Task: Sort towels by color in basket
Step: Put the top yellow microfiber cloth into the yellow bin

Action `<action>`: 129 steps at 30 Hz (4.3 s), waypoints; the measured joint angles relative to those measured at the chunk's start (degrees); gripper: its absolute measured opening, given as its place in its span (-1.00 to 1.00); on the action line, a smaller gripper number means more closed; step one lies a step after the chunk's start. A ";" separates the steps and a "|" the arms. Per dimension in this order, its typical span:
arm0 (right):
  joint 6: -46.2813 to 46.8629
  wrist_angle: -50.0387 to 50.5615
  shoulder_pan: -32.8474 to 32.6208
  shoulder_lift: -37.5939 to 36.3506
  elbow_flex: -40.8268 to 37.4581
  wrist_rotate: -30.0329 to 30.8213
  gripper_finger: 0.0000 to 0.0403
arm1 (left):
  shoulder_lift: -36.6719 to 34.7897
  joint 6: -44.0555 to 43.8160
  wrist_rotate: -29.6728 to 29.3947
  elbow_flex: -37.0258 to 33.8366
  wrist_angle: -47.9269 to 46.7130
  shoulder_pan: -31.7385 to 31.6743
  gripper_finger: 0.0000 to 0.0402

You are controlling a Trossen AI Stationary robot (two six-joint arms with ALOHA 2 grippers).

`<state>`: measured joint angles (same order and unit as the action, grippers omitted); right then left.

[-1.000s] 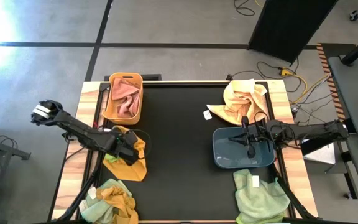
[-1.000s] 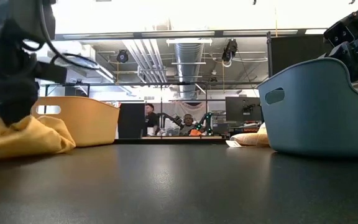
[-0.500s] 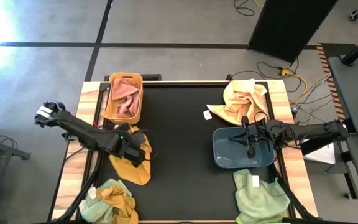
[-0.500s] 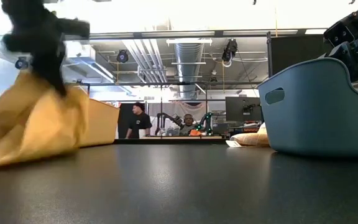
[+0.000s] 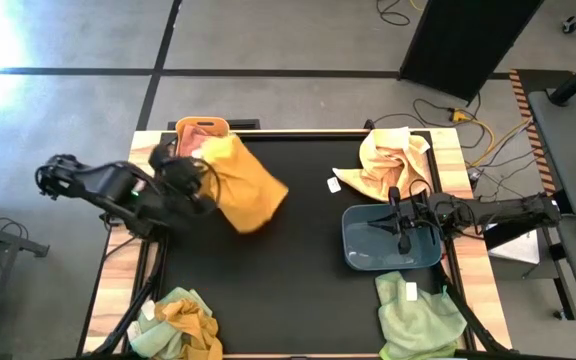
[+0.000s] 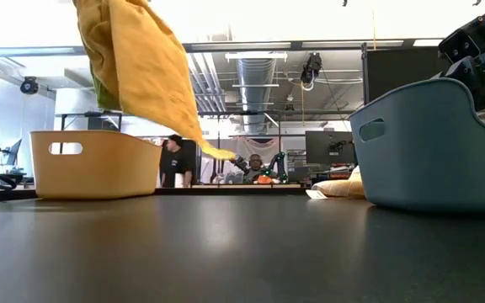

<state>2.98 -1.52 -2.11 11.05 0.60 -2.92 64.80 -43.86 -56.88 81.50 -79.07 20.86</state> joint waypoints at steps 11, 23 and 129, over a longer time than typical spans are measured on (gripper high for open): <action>0.00 0.00 0.02 0.00 -0.01 -0.02 -0.94 | -3.24 -1.63 25.44 -4.46 1.68 1.08 -1.00; 0.00 0.00 0.00 0.00 -0.02 -0.02 -0.94 | -1.95 -4.62 38.53 -11.17 2.43 1.75 -1.00; 0.00 0.00 0.01 0.00 -0.01 0.00 -0.94 | -8.30 9.81 -1.14 -5.73 -7.89 -52.80 -1.00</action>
<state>2.98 -1.52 -2.10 11.05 0.59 -2.92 56.50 -34.06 -58.02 75.77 -86.96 -31.94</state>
